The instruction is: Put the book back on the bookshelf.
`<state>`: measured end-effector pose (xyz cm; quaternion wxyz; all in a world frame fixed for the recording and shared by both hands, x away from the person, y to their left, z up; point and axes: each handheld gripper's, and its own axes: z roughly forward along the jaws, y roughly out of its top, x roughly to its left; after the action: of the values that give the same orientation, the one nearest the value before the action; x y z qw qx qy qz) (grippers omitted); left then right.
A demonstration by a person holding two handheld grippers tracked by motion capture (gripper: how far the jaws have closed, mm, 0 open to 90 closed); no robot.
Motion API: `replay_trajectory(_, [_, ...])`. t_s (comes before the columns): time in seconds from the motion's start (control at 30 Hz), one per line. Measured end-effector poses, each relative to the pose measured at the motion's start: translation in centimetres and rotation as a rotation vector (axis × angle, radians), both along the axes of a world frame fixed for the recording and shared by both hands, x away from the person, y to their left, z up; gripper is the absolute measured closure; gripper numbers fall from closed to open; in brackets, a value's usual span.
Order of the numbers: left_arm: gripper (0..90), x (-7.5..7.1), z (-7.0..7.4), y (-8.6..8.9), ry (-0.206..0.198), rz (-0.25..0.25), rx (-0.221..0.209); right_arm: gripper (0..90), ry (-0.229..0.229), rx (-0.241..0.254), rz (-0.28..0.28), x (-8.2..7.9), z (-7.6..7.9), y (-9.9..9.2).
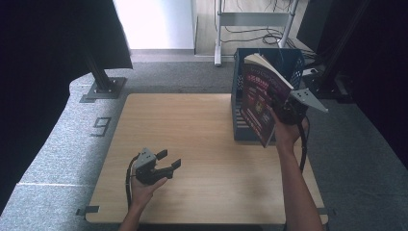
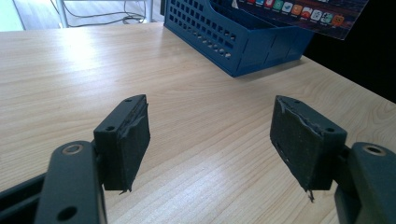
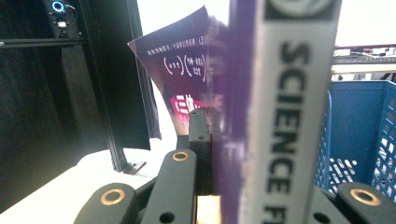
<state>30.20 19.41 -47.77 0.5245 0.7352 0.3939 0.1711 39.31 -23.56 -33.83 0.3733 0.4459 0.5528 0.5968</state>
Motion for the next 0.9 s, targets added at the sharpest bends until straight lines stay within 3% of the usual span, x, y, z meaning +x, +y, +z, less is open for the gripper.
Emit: replay_trajectory(0.9, [28.4,0.1,-0.6,0.0,0.021,0.004,0.017,81.8,0.013,-0.021,-0.043,3.5,-0.2,0.9])
